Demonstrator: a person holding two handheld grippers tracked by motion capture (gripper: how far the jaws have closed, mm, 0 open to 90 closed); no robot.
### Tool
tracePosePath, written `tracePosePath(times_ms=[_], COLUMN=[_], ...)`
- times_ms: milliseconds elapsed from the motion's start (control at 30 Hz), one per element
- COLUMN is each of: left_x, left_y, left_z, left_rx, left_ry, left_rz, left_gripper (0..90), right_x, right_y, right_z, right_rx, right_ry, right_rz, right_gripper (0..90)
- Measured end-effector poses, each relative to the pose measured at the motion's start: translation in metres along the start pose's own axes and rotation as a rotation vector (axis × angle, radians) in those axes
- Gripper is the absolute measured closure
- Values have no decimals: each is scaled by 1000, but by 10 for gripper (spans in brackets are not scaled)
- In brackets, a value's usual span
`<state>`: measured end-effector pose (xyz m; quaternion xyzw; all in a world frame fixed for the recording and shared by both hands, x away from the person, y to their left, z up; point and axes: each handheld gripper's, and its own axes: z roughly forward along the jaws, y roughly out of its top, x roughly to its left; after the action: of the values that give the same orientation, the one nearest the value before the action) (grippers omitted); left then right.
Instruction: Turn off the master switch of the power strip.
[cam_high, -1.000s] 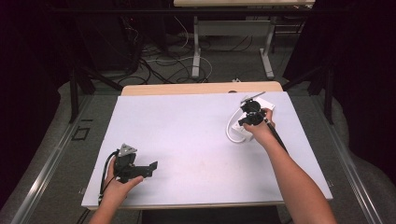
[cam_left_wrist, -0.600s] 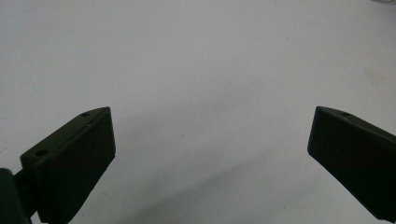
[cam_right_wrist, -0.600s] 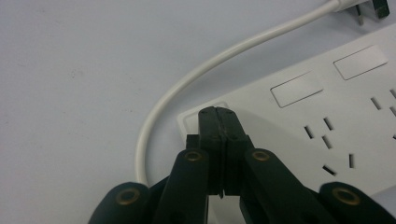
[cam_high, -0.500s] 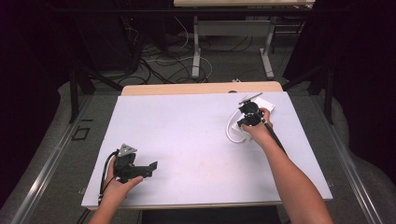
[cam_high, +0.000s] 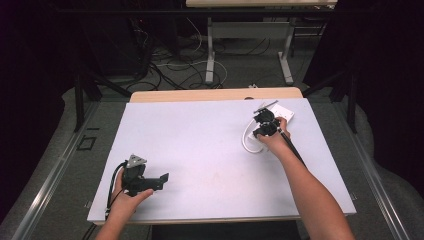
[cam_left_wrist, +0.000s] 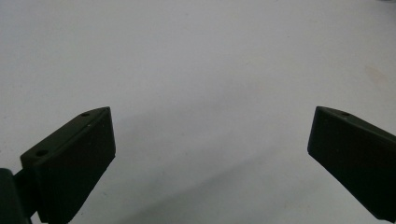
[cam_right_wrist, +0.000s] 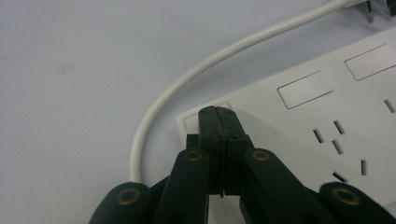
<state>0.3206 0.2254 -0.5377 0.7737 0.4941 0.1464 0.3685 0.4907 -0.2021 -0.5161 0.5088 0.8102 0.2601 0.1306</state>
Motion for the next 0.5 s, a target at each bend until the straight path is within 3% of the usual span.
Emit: tracePosePath(times_ms=[33, 233, 333, 400, 433, 500], left_x=[-1, -2, -2, -2, -2, -1], left_y=[0, -1, -1, -1, -1, -1], left_z=[1, 2, 2, 2, 2, 2], left_rx=[-20, -22, -23, -24, -24, -21], left_ry=[13, 10, 10, 9, 11, 6], left_rz=[1, -4, -5, -7, -3, -9], left_gripper=[8, 8, 8, 8, 8, 8], right_x=[1, 3, 3, 2, 0, -3], right_y=[0, -1, 0, 0, 1, 1], right_z=[0, 1, 1, 1, 0, -1], right_rx=[5, 7, 12, 15, 5, -7], right_ry=[-9, -38, -40, -28, -4, -3], right_rz=[5, -37, -31, 6, 56, 55], right_gripper=[900, 900, 900, 900, 900, 900])
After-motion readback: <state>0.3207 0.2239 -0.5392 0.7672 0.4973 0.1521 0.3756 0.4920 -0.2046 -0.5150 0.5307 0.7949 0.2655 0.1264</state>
